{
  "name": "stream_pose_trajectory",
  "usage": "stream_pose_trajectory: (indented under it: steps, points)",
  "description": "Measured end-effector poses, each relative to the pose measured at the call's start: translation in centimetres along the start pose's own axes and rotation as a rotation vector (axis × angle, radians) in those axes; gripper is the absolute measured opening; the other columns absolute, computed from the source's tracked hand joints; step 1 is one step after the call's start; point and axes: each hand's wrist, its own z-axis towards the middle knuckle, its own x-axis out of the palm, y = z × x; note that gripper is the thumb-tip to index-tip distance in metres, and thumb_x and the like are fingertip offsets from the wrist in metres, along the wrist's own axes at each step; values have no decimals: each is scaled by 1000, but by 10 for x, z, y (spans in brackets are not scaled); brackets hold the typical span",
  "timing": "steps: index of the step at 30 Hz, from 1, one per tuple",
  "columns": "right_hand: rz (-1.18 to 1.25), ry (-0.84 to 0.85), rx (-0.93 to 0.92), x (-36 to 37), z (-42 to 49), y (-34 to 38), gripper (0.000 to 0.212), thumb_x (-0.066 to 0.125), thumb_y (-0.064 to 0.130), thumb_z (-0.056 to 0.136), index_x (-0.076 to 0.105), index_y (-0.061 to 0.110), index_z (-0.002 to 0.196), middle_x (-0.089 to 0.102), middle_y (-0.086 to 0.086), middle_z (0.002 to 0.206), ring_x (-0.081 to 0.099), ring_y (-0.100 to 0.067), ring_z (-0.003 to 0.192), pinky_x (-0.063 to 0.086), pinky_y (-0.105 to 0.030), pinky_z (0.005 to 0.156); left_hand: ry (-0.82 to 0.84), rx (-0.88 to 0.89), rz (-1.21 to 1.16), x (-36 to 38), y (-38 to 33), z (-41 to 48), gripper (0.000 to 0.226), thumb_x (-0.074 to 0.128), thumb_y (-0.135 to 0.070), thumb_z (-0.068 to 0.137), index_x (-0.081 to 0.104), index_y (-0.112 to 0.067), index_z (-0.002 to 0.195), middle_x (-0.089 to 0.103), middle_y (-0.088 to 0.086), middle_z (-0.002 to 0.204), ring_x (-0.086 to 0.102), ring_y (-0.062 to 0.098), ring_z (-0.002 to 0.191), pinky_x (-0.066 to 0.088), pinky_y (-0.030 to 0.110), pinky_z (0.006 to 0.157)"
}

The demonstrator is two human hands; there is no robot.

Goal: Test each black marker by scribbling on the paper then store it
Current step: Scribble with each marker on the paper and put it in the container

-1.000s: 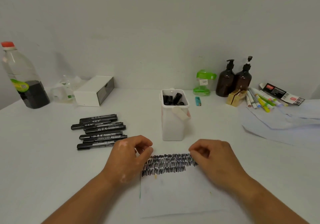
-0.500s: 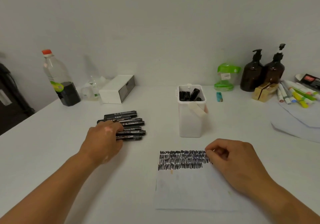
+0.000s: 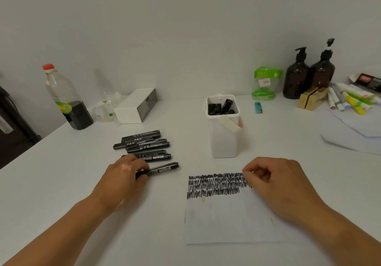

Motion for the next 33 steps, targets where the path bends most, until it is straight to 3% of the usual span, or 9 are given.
stream_pose_trajectory:
  steps: [4, 7, 9, 12, 16, 19, 24, 30, 33]
  points:
    - [58, 8, -8, 2, -1, 3, 11, 73, 30, 79, 73, 38, 71, 68, 24, 67, 61, -3, 63, 43, -8, 63, -32, 110, -199, -1, -38, -1, 14, 69, -18, 89, 70, -27, 101, 61, -16, 92, 57, 1, 82, 39, 7, 72]
    - [145, 52, 19, 3, 0, 3, 7, 77, 36, 79, 73, 41, 82, 71, 21, 72, 60, -6, 63, 44, -9, 63, -31, 175, -335, -1, -73, 1, 13, 68, -23, 90, 68, -33, 99, 62, -22, 89, 58, -4, 85, 40, 4, 72]
    - [249, 104, 51, 2, 0, 4, 18, 79, 43, 76, 73, 41, 92, 73, 15, 76, 59, -9, 63, 45, -12, 61, -24, 218, -405, 2, -93, 2, 12, 67, -25, 91, 67, -33, 100, 64, -23, 88, 58, -4, 89, 40, 2, 74]
    - [422, 147, 89, 0, 1, 5, 31, 80, 49, 71, 71, 42, 101, 76, 11, 80, 65, -18, 73, 50, -24, 68, -8, 279, -472, 7, -115, 7, 12, 67, -25, 91, 66, -33, 100, 66, -22, 87, 60, -2, 88, 42, 5, 74]
    - [478, 119, 115, -4, 3, 2, 19, 83, 26, 82, 75, 41, 92, 78, 12, 85, 72, -5, 77, 52, -14, 71, 16, 338, -512, 17, -130, 13, 14, 66, -21, 91, 61, -29, 101, 67, -13, 85, 62, 8, 78, 48, 19, 69]
    - [518, 117, 113, -6, 4, 2, 21, 83, 18, 82, 77, 36, 90, 77, 8, 83, 71, -8, 75, 53, -14, 71, 25, 344, -560, 25, -133, 14, 14, 65, -21, 92, 57, -26, 103, 66, -9, 80, 58, 13, 71, 43, 15, 61]
    - [600, 166, 91, -1, 1, 10, 16, 81, 26, 76, 78, 32, 91, 74, 11, 78, 65, 0, 64, 48, -10, 62, 93, 421, -593, 33, -134, 7, 26, 43, -39, 101, 61, -24, 111, 63, -12, 89, 57, 9, 81, 44, 22, 70]
    - [687, 219, 75, 6, -4, 24, 10, 77, 26, 78, 78, 27, 88, 77, 6, 78, 67, -1, 63, 46, -7, 56, -9, 445, -563, 35, -137, -3, 50, 24, -56, 101, 60, -20, 107, 54, -18, 73, 51, 9, 64, 42, 22, 57]
    - [704, 240, 60, 6, -6, 27, 8, 74, 23, 82, 77, 25, 89, 73, 10, 70, 64, 1, 58, 46, -8, 54, -44, 441, -551, 35, -136, -4, 41, 26, -56, 101, 55, -25, 100, 49, -21, 68, 50, 11, 59, 38, 19, 53]
